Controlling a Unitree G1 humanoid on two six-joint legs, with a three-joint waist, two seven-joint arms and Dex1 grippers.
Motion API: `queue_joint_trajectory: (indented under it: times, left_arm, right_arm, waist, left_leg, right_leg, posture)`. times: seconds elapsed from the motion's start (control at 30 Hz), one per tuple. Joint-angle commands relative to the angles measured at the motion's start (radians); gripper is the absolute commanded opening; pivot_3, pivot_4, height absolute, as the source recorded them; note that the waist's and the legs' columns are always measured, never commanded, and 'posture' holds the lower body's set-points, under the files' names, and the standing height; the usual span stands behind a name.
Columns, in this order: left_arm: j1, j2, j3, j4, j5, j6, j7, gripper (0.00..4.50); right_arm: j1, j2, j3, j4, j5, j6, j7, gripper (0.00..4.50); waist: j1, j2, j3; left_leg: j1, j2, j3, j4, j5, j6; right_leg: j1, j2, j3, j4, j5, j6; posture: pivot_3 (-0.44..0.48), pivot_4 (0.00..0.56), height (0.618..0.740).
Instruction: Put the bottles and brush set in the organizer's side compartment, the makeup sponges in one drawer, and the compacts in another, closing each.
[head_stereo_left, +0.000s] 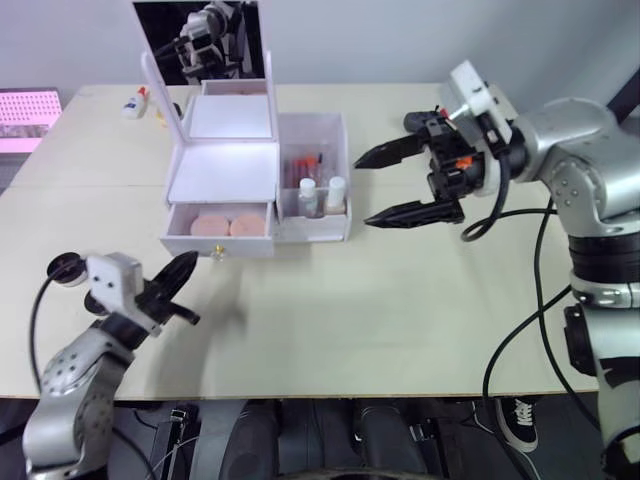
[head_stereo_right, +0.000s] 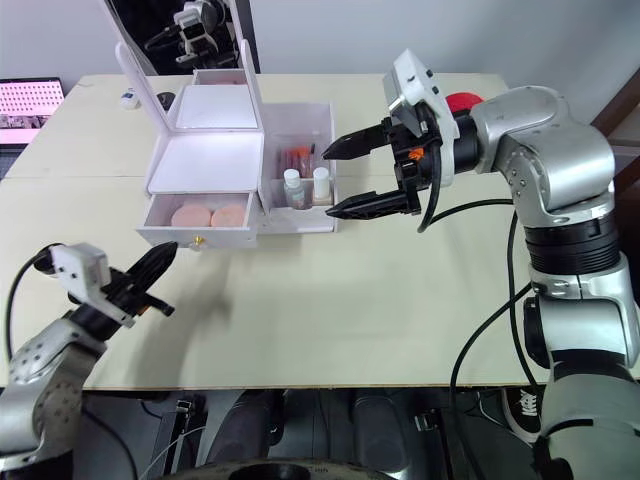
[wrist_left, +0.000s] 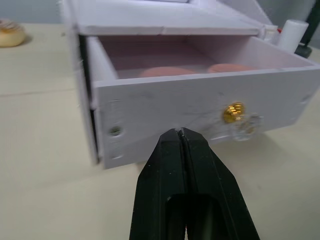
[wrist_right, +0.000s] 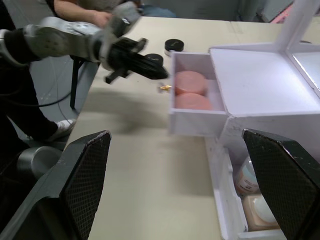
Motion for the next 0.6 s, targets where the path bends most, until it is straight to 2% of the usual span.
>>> queue_joint_trajectory:
  times: [0.03,0.23,0.4,0.6]
  left_arm:
    - [-0.038,0.014,-0.01,0.027,0.007,-0.036,0.011,0.05]
    - [-0.147,0.036,-0.038,0.125,0.038,-0.052,0.031,0.05]
    - [-0.301,0.016,-0.083,0.236,0.044,-0.046,0.061,0.05]
    - [-0.32,0.032,-0.119,0.268,0.053,-0.052,0.04,0.05]
  right_arm:
    - [0.002,-0.023,-0.045,-0.038,0.018,0.009,-0.024,4.5]
    - [0.024,-0.039,-0.068,-0.079,0.033,0.028,-0.059,4.5]
    - [0.022,-0.043,-0.068,-0.066,0.034,0.024,-0.063,4.5]
    - [0.024,-0.048,-0.065,-0.064,0.029,0.014,-0.062,4.5]
  waist:
    - [-0.004,0.0,0.0]
    - [-0.002,0.0,0.0]
    - [0.014,0.0,0.0]
    - [0.021,0.0,0.0]
  left_leg:
    - [0.0,0.0,0.0,0.0,0.0,0.0]
    - [0.001,0.0,-0.001,-0.001,0.0,0.0]
    - [0.001,0.0,-0.001,0.0,0.0,0.0]
    - [0.0,0.0,-0.001,0.0,0.0,0.0]
  right_leg:
    - [0.0,0.0,0.0,0.0,0.0,0.0]
    - [-0.001,0.001,0.0,0.002,0.0,0.001]
    - [0.0,0.001,-0.001,0.002,0.0,0.001]
    - [0.0,0.001,-0.001,0.002,0.0,0.001]
  posture:
    - [0.0,0.15,0.74]
    - [0.0,0.15,0.74]
    - [0.0,0.15,0.74]
    - [0.0,0.15,0.74]
